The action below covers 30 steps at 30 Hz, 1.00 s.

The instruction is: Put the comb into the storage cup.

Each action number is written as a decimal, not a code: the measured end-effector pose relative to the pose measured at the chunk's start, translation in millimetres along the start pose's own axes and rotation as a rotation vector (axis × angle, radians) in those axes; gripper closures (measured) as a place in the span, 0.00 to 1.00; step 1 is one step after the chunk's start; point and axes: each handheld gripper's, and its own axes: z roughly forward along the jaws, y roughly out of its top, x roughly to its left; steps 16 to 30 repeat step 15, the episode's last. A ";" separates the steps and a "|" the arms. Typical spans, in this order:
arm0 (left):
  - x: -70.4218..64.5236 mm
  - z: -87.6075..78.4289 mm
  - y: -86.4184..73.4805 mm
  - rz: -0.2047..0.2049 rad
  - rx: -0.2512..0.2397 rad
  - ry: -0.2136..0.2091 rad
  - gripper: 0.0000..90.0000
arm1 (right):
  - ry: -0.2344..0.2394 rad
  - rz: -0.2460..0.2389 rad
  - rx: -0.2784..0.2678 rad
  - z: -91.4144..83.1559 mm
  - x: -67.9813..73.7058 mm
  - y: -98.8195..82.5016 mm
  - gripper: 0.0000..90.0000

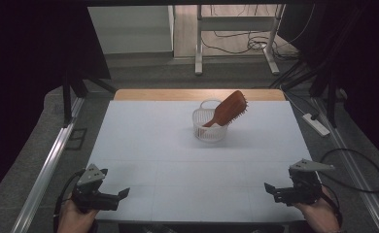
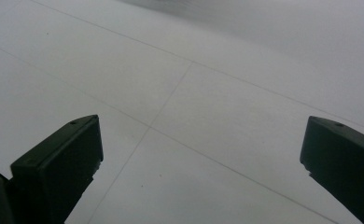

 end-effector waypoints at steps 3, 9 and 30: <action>0.0 0.0 0.0 0.002 0.001 0.001 0.00 | -0.005 0.001 0.010 -0.8 -0.3 -3.5 0.00; 0.1 0.2 0.0 0.001 0.002 0.001 0.00 | -0.027 -0.003 0.035 -1.8 0.7 -4.9 0.00; 0.1 0.4 0.6 0.001 0.001 0.001 0.00 | -0.042 -0.015 0.062 0.6 1.6 -4.6 0.00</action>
